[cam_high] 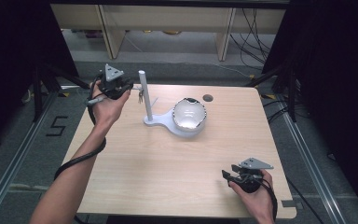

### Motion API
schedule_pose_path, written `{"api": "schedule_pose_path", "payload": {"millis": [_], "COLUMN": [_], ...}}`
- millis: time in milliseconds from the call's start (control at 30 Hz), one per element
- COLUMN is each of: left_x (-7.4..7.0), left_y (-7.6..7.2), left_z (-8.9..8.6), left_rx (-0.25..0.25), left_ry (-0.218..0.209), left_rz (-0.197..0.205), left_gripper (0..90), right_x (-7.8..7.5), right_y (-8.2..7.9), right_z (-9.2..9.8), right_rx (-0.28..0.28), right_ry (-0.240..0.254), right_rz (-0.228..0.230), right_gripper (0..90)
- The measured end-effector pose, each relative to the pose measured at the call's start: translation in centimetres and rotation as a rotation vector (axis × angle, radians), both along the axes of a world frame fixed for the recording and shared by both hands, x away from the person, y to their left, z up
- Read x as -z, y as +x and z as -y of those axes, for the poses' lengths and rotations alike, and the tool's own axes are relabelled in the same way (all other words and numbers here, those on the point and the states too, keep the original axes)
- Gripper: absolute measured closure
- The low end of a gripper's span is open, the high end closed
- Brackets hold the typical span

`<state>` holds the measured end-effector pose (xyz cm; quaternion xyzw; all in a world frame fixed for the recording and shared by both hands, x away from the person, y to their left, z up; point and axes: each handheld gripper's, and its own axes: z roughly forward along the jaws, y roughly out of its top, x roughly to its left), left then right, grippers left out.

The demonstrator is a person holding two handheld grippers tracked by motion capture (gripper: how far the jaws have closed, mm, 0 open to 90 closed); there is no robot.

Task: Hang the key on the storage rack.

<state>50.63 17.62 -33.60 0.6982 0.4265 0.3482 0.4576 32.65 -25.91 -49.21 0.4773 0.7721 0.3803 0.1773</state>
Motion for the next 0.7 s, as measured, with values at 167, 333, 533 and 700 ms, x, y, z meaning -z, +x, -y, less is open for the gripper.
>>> {"api": "schedule_pose_path", "payload": {"millis": [167, 333, 533, 700], "left_x": [0.0, -0.1, 0.0, 0.6], "left_y": [-0.4, -1.2, -2.2, -3.0], "left_z": [-0.4, -1.1, -2.0, -2.7], "left_rx": [-0.008, -0.018, -0.022, -0.022], "left_ry": [-0.018, -0.071, -0.114, -0.124], "left_rz": [0.022, 0.034, 0.025, -0.009], "left_gripper": [68.0, 56.9, 44.5, 40.9], "right_x": [-0.1, 0.0, -0.1, -0.1], "right_y": [-0.2, 0.0, -0.2, -0.2], "right_z": [-0.2, 0.1, -0.1, 0.1], "right_rx": [0.022, 0.009, 0.030, 0.031], "right_ry": [0.020, 0.001, 0.028, 0.014], "right_rz": [-0.035, -0.001, -0.021, -0.020], "right_gripper": [51.4, 51.4, 51.5, 51.5]}}
